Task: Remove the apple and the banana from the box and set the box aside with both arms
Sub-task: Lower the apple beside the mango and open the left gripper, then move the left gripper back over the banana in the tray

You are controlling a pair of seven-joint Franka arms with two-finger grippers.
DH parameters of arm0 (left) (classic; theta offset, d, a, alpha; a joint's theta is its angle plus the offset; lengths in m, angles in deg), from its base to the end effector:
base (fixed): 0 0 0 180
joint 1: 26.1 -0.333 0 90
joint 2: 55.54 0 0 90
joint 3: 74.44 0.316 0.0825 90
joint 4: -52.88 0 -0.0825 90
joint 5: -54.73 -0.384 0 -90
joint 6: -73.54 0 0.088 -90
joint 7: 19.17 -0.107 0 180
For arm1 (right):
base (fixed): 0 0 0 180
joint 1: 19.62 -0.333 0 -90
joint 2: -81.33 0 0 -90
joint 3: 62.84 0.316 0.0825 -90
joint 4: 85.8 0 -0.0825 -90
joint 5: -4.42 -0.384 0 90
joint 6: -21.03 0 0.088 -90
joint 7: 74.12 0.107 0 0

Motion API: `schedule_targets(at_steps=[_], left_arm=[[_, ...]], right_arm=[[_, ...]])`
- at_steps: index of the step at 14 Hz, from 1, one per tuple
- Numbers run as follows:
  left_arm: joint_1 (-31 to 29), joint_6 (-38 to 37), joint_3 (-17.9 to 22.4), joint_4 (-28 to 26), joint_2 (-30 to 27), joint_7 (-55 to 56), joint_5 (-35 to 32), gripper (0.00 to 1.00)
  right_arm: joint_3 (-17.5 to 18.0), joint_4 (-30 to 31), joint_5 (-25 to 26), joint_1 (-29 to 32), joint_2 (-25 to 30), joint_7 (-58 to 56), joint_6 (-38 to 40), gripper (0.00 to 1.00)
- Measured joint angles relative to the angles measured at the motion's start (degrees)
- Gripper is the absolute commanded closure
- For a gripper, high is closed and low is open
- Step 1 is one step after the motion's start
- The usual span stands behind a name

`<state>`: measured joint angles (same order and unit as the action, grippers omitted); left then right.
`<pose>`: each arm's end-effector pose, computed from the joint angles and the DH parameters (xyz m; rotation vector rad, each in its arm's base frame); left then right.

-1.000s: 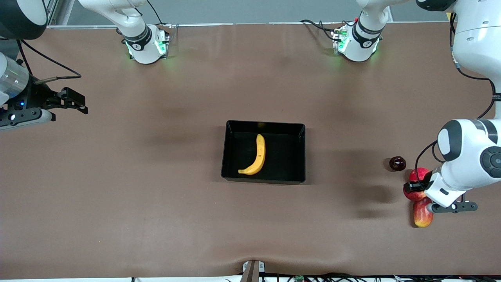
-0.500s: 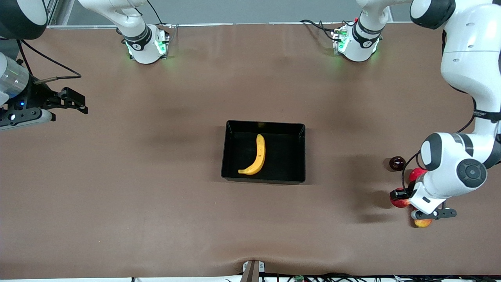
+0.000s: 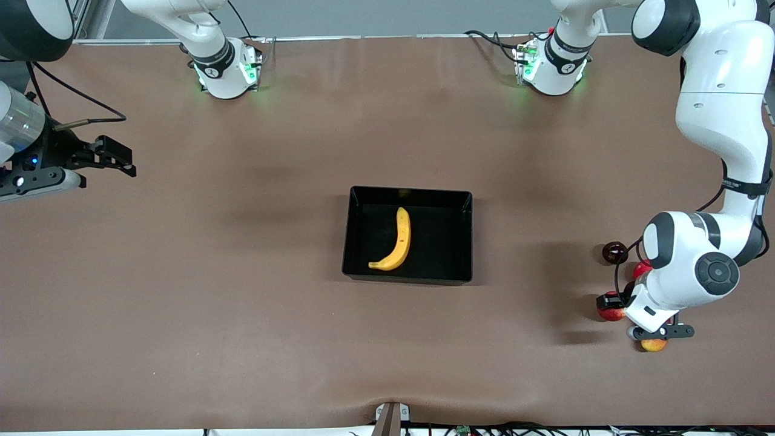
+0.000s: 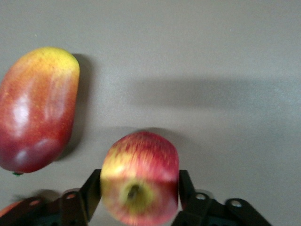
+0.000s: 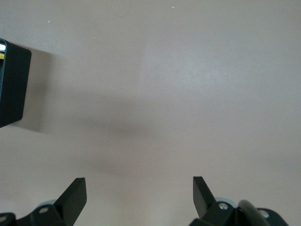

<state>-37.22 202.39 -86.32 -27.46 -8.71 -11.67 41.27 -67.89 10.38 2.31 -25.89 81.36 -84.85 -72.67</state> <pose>0.7350 0.0282 0.2272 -3.1065 -0.0651 -0.0807 0.5561 0.0156 0.5793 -3.0845 -0.3179 0.0614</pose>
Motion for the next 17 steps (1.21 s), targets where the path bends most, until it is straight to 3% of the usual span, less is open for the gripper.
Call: schedule_targets(at_steps=[4, 10, 17], left_arm=[[-0.02, -0.56, -0.46, 1.85, -2.91, -0.41, 0.0, 0.0], [0.12, -9.76, -2.2, 1.98, -12.66, 1.06, 0.0, 0.0], [1.22, -16.7, -13.5, 1.02, -17.63, 19.53, -0.01, 0.0]], right_arm=[[-0.04, -0.01, 0.0, 0.0, 0.0, 0.0, 0.11, 0.0], [0.0, -0.13, 0.0, 0.0, 0.0, 0.0, -0.05, 0.0], [0.08, -0.18, 0.0, -0.02, -0.06, 0.0, 0.02, 0.0]])
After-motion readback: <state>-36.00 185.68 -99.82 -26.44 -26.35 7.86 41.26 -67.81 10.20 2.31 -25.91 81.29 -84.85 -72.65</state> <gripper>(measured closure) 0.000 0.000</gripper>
